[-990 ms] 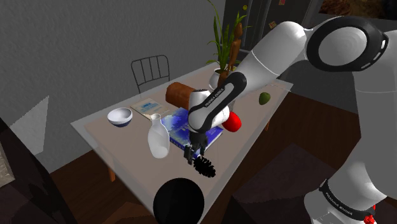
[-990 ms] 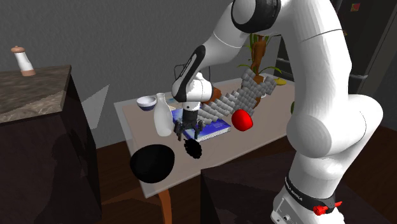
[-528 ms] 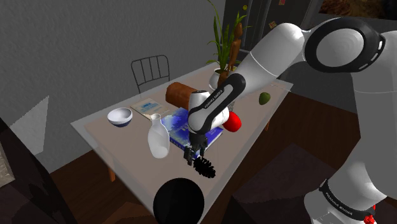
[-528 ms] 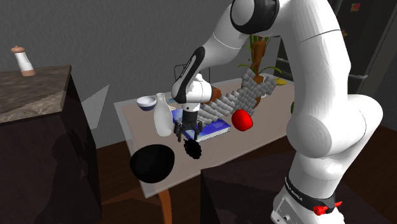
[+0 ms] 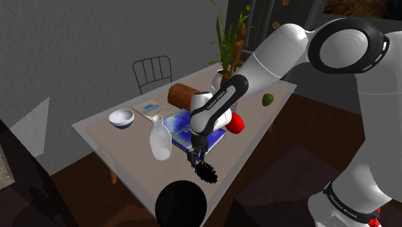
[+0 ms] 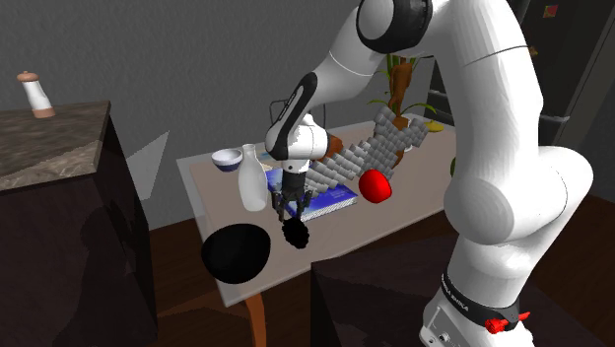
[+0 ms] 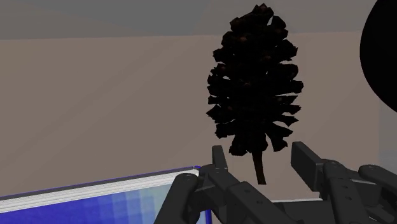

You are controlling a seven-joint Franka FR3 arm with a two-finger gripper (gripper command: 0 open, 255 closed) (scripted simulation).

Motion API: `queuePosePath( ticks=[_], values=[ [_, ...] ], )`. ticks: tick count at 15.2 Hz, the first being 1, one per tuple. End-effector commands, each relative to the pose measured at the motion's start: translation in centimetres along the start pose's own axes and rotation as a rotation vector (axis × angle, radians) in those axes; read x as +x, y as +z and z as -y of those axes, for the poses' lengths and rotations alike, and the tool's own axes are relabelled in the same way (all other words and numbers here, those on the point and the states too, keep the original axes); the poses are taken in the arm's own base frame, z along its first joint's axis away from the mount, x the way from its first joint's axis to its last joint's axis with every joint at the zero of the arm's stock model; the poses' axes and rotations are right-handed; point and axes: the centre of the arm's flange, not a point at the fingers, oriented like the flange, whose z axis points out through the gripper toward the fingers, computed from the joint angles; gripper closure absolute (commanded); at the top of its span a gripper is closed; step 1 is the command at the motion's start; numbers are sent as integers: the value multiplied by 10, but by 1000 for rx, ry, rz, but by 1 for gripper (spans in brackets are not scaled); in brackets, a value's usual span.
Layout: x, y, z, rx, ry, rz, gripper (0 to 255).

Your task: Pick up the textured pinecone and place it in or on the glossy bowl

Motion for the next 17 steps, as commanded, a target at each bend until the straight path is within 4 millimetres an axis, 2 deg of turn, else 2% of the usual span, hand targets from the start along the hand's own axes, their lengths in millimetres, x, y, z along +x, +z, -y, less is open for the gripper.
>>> queuePosePath(
  ticks=[1,3,11,12,13,15,16,17],
  values=[
    [-2,5,-1,0,1,11,255],
    [-3,2,0,-1,0,11,255],
    [-10,-38,10,-1,0,11,255],
    [-10,-34,8,-1,0,10,255],
    [-10,-34,8,-1,0,10,0],
    [-42,-29,56,-214,436,-102,0],
    [-29,-32,31,-133,66,-27,0],
    [-29,-32,31,-133,66,-27,0]
  ],
)
